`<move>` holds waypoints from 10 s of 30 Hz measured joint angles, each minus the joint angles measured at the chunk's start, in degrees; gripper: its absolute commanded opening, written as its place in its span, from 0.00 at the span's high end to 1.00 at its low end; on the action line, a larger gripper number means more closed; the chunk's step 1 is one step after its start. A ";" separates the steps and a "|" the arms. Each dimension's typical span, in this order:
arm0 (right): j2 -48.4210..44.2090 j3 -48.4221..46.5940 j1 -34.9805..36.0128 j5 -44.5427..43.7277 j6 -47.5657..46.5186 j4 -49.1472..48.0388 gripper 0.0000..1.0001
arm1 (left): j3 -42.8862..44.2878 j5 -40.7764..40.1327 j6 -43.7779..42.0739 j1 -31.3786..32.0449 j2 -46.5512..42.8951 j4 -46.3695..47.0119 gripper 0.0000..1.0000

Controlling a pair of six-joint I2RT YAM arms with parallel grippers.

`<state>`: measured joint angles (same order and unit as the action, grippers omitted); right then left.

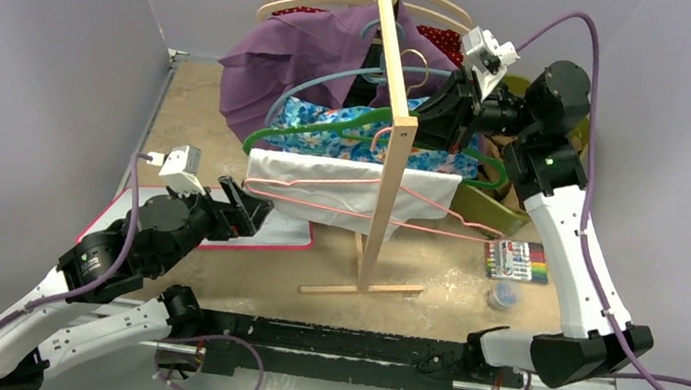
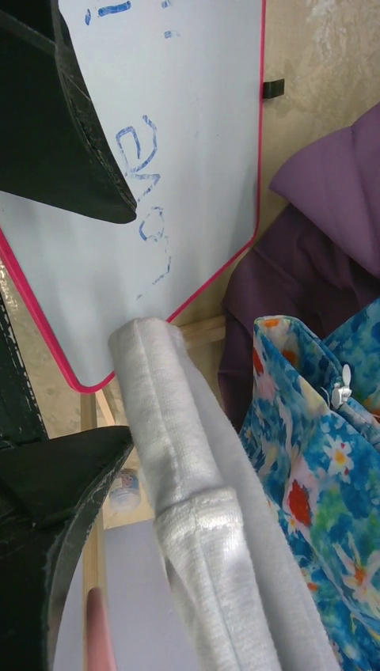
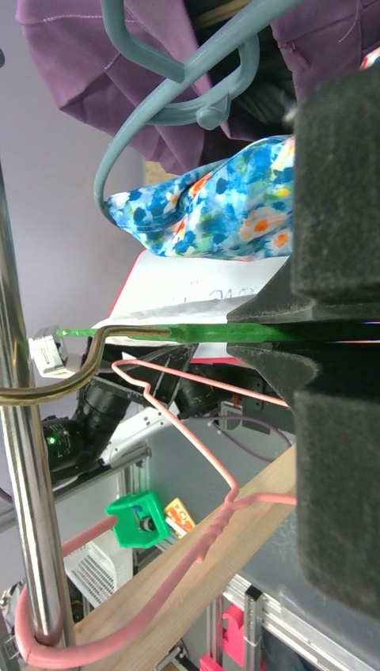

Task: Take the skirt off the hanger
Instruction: Pick up the hanger from the clothesline, then remove the skirt from the hanger.

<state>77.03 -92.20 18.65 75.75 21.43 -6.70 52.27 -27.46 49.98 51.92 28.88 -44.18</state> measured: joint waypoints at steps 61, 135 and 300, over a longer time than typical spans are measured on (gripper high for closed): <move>-9.27 14.58 -1.36 -17.66 -33.59 32.09 1.00 | 5.31 7.50 -14.99 0.00 -1.16 -7.45 0.00; -6.54 14.97 2.99 -11.69 -37.13 29.49 1.00 | 16.31 77.20 -6.12 -41.13 33.18 55.71 0.36; -35.54 48.17 -13.94 -72.96 25.66 37.20 1.00 | 26.71 51.84 -28.79 -10.91 42.38 32.39 1.00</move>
<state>41.50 -44.03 4.71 2.79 47.09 30.50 78.98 24.38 21.19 41.01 71.26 -11.79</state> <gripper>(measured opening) 0.018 0.044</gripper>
